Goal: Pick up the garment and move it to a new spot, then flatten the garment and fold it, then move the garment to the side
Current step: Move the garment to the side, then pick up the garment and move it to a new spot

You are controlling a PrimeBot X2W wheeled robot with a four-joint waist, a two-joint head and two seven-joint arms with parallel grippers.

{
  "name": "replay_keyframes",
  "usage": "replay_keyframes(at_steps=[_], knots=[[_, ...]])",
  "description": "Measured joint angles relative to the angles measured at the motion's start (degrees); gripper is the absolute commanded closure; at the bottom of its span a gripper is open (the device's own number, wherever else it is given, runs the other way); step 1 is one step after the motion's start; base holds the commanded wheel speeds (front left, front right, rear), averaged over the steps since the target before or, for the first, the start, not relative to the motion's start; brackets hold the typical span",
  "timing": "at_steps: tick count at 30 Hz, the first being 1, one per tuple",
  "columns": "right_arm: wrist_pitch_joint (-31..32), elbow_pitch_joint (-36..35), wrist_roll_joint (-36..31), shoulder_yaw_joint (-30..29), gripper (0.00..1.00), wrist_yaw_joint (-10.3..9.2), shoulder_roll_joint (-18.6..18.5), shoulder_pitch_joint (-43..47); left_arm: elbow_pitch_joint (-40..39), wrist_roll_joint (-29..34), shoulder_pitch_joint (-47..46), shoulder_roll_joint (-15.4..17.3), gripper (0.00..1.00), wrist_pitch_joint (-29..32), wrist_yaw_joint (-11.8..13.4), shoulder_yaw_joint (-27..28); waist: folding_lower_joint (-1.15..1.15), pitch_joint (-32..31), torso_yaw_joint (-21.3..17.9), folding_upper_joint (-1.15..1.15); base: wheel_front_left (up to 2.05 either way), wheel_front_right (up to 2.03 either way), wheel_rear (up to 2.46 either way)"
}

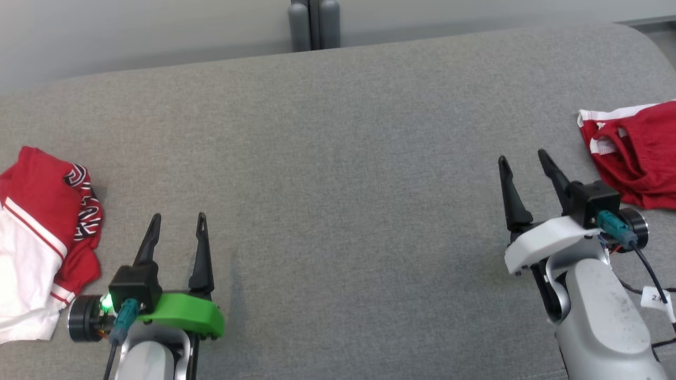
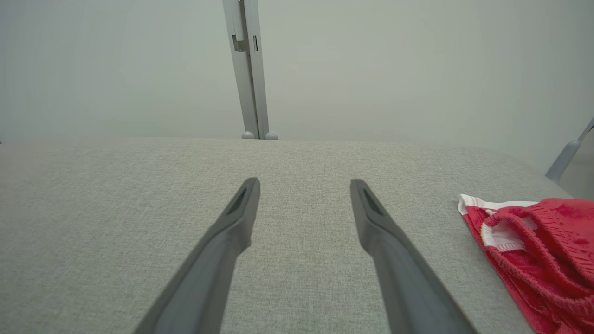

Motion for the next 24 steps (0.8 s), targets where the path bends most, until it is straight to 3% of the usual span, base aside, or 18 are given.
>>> replay_keyframes(at_steps=[12,24], knots=[[0.00,-2.96,3.35,2.08,0.00,0.00,0.05,10.94,0.04,-1.70,9.75,-0.10,0.00,0.00,1.64,1.08,0.00,-7.03,1.72,0.00,0.00,0.00,0.00],[0.00,-3.18,4.19,3.94,0.00,0.00,0.03,11.91,-0.27,-4.20,10.49,-0.15,0.00,0.00,3.43,0.16,0.00,-7.19,4.56,0.00,0.00,0.00,0.00]])
